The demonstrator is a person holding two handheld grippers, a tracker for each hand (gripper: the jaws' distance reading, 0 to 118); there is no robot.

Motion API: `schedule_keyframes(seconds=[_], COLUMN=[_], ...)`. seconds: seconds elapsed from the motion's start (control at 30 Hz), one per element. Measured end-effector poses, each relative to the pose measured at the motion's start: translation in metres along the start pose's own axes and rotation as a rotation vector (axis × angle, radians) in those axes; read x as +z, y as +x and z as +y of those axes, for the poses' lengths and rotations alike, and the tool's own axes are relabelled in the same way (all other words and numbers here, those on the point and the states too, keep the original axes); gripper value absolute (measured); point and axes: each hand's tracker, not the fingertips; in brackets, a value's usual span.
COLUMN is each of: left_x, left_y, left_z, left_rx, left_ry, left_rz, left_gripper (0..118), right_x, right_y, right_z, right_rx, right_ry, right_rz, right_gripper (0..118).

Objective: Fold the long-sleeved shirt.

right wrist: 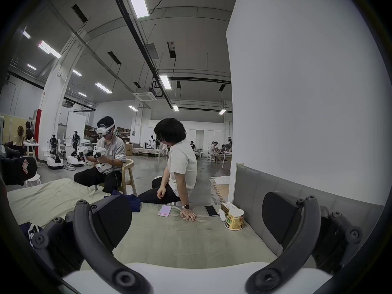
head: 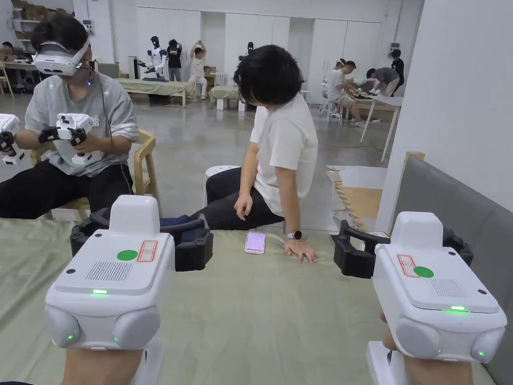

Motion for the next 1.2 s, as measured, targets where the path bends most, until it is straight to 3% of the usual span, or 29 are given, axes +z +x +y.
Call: schedule_keyframes(seconds=[0.5, 0.6, 0.93, 1.2], left_x=[-0.005, -0.007, -0.004, -0.004], left_y=[-0.011, -0.011, -0.009, -0.01], left_z=[0.0, 0.0, -0.005, -0.002], left_rx=[-0.001, -0.001, -0.019, -0.012], left_ry=[-0.014, -0.01, 0.018, 0.02], left_rz=[0.011, 0.014, 0.011, 0.008], left_gripper=[111, 111, 111, 111], right_x=[0.001, 0.001, 0.0, -0.002], right_y=[-0.005, -0.01, -0.009, -0.005], right_z=[0.0, -0.002, -0.003, -0.007], right_rx=[0.036, 0.08, 0.033, 0.022], right_ry=[0.011, 0.028, 0.017, 0.005], right_rz=[0.004, -0.028, 0.015, -0.003], right_gripper=[118, 118, 118, 118])
